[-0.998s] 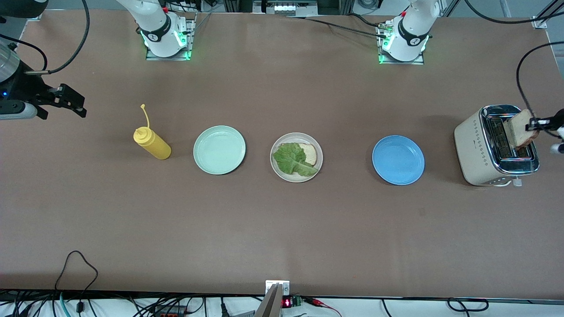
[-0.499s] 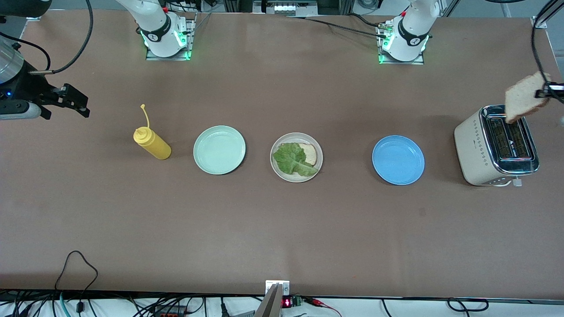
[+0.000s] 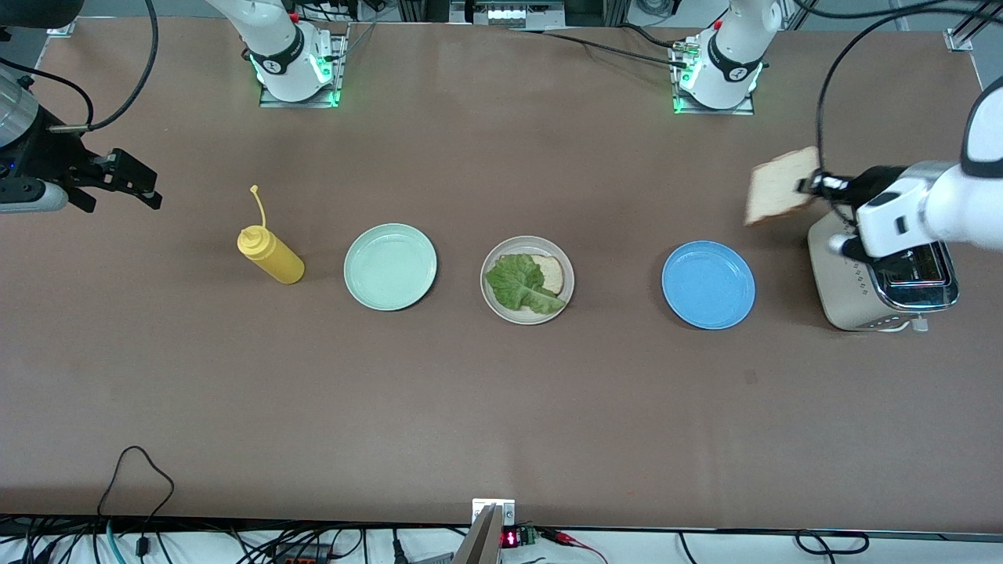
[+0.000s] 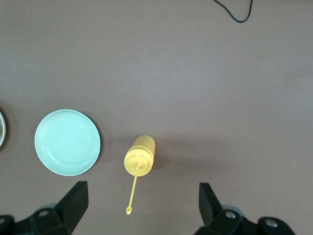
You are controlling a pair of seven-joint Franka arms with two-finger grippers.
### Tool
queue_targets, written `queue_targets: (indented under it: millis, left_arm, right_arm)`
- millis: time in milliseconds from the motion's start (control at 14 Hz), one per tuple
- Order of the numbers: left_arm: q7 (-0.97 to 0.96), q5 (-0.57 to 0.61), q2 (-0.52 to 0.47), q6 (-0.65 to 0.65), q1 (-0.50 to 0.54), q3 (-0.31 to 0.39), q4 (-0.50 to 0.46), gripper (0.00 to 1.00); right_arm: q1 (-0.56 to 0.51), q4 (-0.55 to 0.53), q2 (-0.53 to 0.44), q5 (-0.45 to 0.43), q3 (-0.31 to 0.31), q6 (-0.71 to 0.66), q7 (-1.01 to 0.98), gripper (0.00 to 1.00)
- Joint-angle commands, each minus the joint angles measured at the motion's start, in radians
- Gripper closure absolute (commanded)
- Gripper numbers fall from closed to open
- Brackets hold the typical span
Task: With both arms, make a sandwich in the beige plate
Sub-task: 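Carry the bread over the lettuce on the beige plate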
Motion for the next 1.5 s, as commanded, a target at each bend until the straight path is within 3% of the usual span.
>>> queue_targets:
  millis: [0,214,356,641,998,1212,1425]
  left_arm:
    - [-0.008,-0.213,0.107,0.089,-0.013,0.000,0.023,1.00]
    - [0.049,-0.393,0.185,0.219,-0.068,0.000,0.014,1.00]
    - [0.176,-0.438,0.230,0.320,-0.097,0.000,0.001,1.00]
    - [0.284,-0.658,0.242,0.523,-0.155,-0.003,-0.066,1.00]
    - [0.490,-0.953,0.242,0.757,-0.237,-0.013,-0.279,1.00]
    - [0.569,-1.076,0.284,0.796,-0.292,-0.013,-0.324,1.00]
    - [0.676,-1.124,0.330,0.874,-0.341,-0.013,-0.350,1.00]
  right_arm:
    - [0.008,0.001,-0.009,0.009,-0.003,0.004,0.014,0.00]
    - [0.008,0.000,-0.010,0.008,-0.003,0.005,0.014,0.00]
    - [0.008,0.000,-0.010,0.008,-0.002,0.007,0.014,0.00]
    - [0.008,-0.003,-0.010,0.006,-0.002,0.007,0.017,0.00]
    - [0.008,-0.003,-0.010,0.006,-0.002,0.008,0.017,0.00]
    - [0.008,-0.005,-0.010,0.006,-0.002,0.008,0.017,0.00]
    - [0.008,-0.005,-0.012,0.006,-0.002,0.008,0.017,0.00]
